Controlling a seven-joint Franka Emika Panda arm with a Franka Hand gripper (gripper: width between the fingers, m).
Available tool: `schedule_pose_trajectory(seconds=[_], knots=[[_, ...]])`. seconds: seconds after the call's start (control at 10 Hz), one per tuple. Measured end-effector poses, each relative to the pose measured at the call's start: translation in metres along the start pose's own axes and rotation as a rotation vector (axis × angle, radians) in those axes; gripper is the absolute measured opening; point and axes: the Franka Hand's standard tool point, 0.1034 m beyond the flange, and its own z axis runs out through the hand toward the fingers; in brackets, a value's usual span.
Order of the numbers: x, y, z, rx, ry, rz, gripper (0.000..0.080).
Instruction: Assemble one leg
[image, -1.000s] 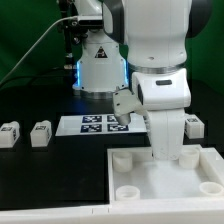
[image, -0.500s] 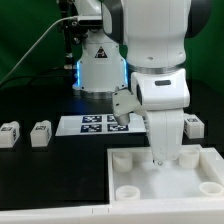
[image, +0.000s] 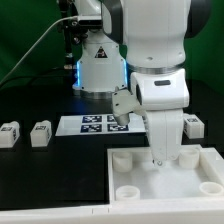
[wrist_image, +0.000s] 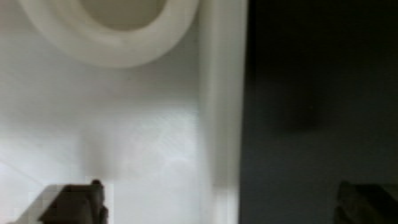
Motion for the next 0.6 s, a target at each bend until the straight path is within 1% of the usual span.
schedule_pose_trajectory(seconds=[0.2, 0.3, 0.4, 0.5, 0.6], knots=[[0.000, 0.000, -0.002, -0.002, 0.000, 0.001, 0.0649], [-0.001, -0.002, -0.010, -0.010, -0.005, 0.017, 0.0649], [0.000, -0.012, -0.019, -0.008, -0.012, 0.085, 0.0649], [0.007, -0.023, -0.025, -0.004, -0.019, 0.162, 0.0649], [0.016, -0.032, -0.028, 0.009, -0.027, 0.217, 0.0649]])
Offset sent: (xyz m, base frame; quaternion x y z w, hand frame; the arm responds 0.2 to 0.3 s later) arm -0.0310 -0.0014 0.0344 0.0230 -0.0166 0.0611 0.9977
